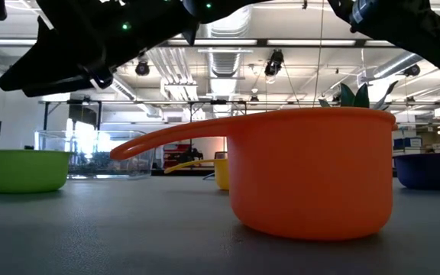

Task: Nest measuring cups in basket
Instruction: Stack the green measuring cup on top of the orange measuring cup

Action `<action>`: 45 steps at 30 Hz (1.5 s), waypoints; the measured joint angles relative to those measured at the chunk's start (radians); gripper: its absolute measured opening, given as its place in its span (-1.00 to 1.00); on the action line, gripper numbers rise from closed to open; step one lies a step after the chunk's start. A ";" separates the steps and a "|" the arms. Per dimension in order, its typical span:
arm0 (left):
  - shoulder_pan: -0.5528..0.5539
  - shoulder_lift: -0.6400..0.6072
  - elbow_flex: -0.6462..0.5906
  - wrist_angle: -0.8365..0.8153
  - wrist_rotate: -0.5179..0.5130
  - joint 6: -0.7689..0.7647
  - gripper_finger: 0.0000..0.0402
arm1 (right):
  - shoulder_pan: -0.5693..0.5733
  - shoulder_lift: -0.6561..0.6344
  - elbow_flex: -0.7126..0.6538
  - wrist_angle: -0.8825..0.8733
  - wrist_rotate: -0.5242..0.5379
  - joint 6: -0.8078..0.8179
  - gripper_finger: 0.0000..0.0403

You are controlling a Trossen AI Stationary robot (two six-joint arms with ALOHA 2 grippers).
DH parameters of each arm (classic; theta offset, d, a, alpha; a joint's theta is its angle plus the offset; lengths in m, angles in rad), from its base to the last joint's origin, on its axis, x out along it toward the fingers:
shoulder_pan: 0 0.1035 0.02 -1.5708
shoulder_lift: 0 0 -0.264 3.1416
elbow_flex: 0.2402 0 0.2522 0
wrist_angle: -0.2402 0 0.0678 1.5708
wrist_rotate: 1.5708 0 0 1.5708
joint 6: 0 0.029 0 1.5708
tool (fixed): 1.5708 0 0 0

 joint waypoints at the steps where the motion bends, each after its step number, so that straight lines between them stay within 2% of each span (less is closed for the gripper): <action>1: 0.000 0.000 0.000 0.000 0.000 0.000 -1.00 | 0.000 0.000 0.000 0.004 0.000 0.000 0.44; 21: 0.000 0.000 0.000 0.000 0.000 0.000 -1.00 | 0.002 -0.002 0.000 0.037 -0.002 0.026 0.43; 27: 0.000 0.000 0.000 0.000 0.000 0.000 -1.00 | 0.027 0.001 -0.001 0.036 -0.002 -0.009 0.43; 39: 0.000 0.000 0.000 0.000 0.000 0.000 -1.00 | 0.028 0.004 -0.113 0.050 0.001 0.027 0.43; 45: 0.000 0.000 0.000 0.000 0.000 0.000 -1.00 | 0.012 0.005 -0.163 0.100 0.054 0.034 0.41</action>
